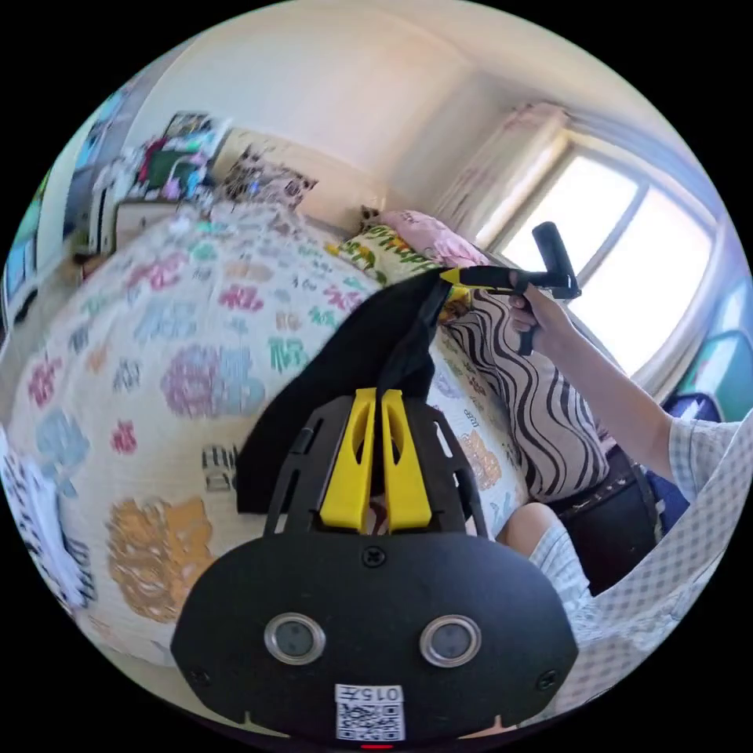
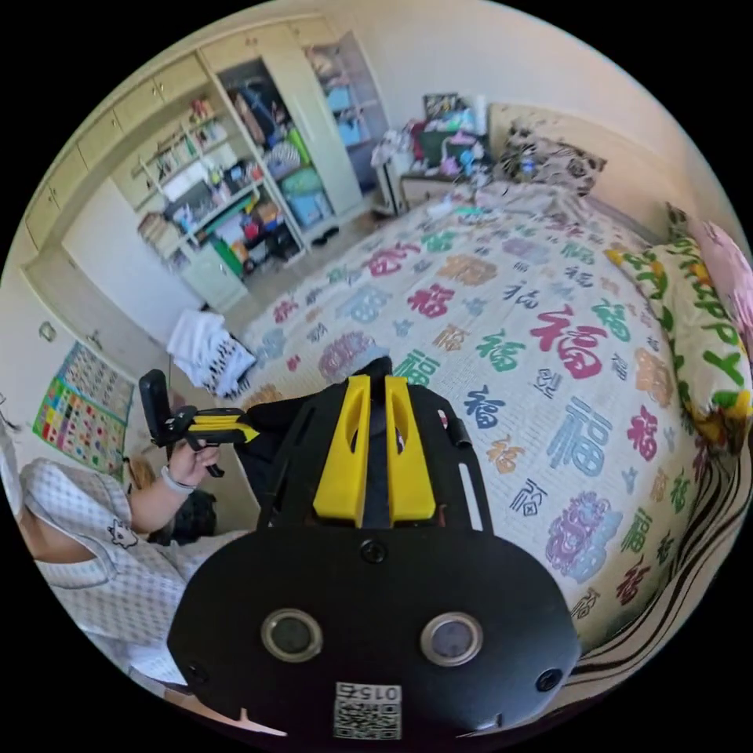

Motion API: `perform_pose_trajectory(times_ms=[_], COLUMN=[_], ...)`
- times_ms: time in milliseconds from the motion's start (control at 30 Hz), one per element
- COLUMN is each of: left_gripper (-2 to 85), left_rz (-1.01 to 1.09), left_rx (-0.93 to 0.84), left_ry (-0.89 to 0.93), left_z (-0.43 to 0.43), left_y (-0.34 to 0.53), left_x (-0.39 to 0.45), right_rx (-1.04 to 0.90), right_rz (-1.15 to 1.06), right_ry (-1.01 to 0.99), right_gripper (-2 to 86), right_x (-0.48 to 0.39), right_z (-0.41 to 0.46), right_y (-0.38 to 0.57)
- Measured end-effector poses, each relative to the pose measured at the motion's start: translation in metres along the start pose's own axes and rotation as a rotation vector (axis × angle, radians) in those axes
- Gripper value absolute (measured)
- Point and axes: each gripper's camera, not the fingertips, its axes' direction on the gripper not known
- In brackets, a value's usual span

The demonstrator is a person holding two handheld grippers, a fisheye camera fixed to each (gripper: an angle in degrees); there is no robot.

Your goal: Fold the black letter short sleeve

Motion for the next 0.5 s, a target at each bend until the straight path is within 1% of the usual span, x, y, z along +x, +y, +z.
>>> perform_pose_trajectory(times_ms=[67,100,167,200,267,367,400,500], left_gripper=[-0.9,-0.9,-0.9,-0.9,-0.8,-0.8,-0.8,-0.8], left_rz=[0.159,0.192,0.315,0.343,0.44,0.518,0.528,0.563], left_rx=[0.078,0.104,0.211,0.234,0.332,0.456,0.477,0.561], left_ry=[-0.063,-0.075,-0.121,-0.131,-0.173,-0.228,-0.233,-0.293], left_z=[-0.032,-0.041,-0.08,-0.089,-0.127,-0.177,-0.186,-0.224], left_y=[-0.009,-0.01,-0.011,-0.011,-0.005,0.009,0.013,0.035], left_x=[0.056,0.07,0.123,0.136,0.186,0.241,0.251,0.3], right_rx=[0.143,0.181,0.334,0.37,0.485,0.616,0.644,0.809], right_rz=[0.033,0.035,0.021,0.015,-0.025,-0.082,-0.086,-0.089], right_ry=[0.016,0.021,0.04,0.046,0.094,0.179,0.197,0.29], right_gripper=[3.2,3.2,3.1,3.1,3.0,2.7,2.7,2.5], right_x=[-0.023,-0.03,-0.066,-0.075,-0.117,-0.172,-0.183,-0.234], right_z=[-0.067,-0.084,-0.149,-0.163,-0.216,-0.268,-0.277,-0.311], right_y=[0.038,0.047,0.084,0.092,0.121,0.152,0.159,0.194])
